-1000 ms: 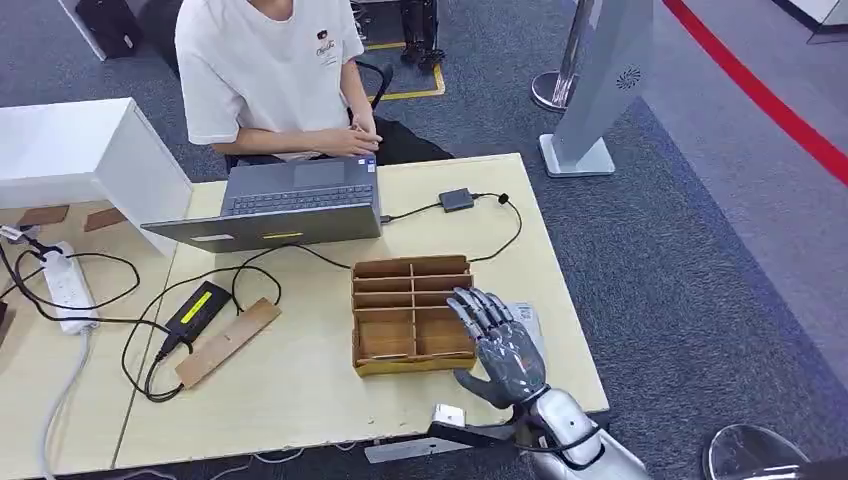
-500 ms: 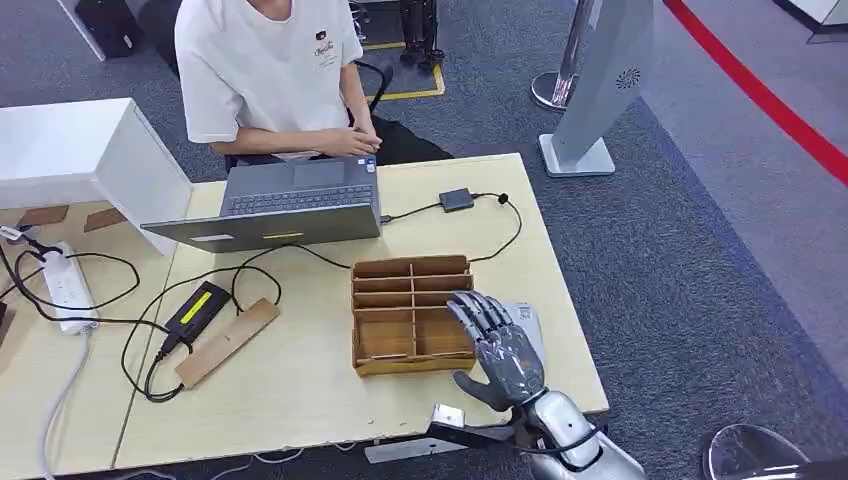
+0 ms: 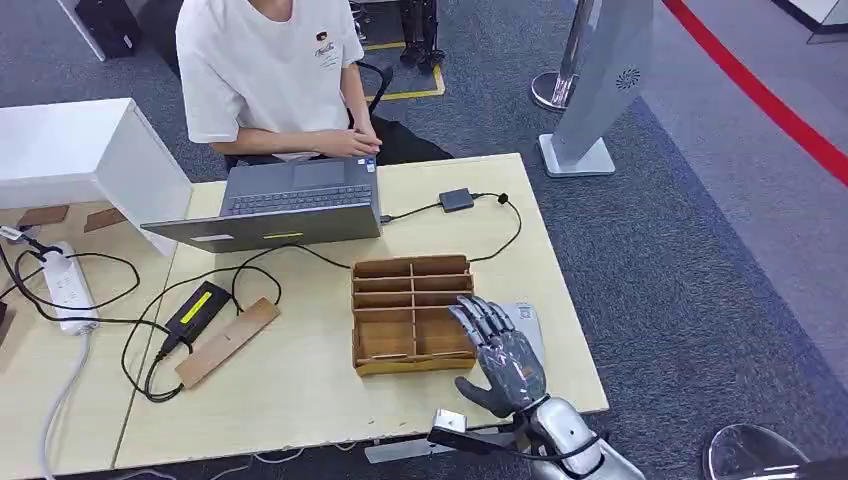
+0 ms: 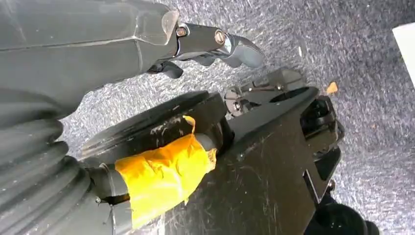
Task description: Pass the card to the sensor for recognition and then transmit it.
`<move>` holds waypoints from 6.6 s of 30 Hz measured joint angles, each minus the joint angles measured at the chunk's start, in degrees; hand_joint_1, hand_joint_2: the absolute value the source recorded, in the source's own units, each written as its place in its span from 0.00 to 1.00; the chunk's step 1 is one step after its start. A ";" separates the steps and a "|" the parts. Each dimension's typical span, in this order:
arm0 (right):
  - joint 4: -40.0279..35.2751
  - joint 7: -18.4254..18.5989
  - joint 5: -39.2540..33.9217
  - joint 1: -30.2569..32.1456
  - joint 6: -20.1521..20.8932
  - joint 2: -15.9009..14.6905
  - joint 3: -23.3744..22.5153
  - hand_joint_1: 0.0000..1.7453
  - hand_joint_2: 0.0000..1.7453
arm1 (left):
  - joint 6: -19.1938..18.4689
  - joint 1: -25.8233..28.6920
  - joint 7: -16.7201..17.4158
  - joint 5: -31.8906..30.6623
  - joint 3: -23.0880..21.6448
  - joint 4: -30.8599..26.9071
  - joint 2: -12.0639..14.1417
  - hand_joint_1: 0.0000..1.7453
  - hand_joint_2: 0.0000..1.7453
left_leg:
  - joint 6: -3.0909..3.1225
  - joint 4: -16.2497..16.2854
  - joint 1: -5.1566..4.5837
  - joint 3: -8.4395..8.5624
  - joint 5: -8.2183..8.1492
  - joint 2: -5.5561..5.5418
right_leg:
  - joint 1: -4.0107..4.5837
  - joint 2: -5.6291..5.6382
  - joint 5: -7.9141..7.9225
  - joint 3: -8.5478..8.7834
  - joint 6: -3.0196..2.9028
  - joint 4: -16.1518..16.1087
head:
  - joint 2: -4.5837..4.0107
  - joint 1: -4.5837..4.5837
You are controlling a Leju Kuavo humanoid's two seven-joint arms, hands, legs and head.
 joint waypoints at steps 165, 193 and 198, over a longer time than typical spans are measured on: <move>-2.01 -10.06 -1.18 -1.78 -6.60 9.05 -12.85 1.00 1.00 | 2.53 -0.10 -0.04 -5.16 0.20 0.00 -0.26 0.00 1.00 | 0.00 0.00 0.00 0.04 0.00 0.02 | 0.00 0.03 0.01 0.03 0.00 0.00 | 0.00 0.02; 23.45 7.23 9.03 -45.31 1.05 9.48 -7.52 1.00 1.00 | -0.44 -1.91 1.29 -11.85 -1.09 0.00 -0.28 0.00 1.00 | -0.08 0.03 0.01 -0.04 0.27 0.14 | 0.01 0.17 0.29 -0.11 -0.11 0.06 | 0.00 0.00; 27.50 6.73 7.71 -46.39 0.52 10.30 -6.75 1.00 1.00 | -1.51 -1.98 1.68 -11.19 -1.33 0.00 -0.31 0.00 1.00 | -0.08 0.03 0.01 -0.06 0.27 0.10 | 0.01 0.15 0.29 -0.11 -0.11 0.05 | 0.00 0.02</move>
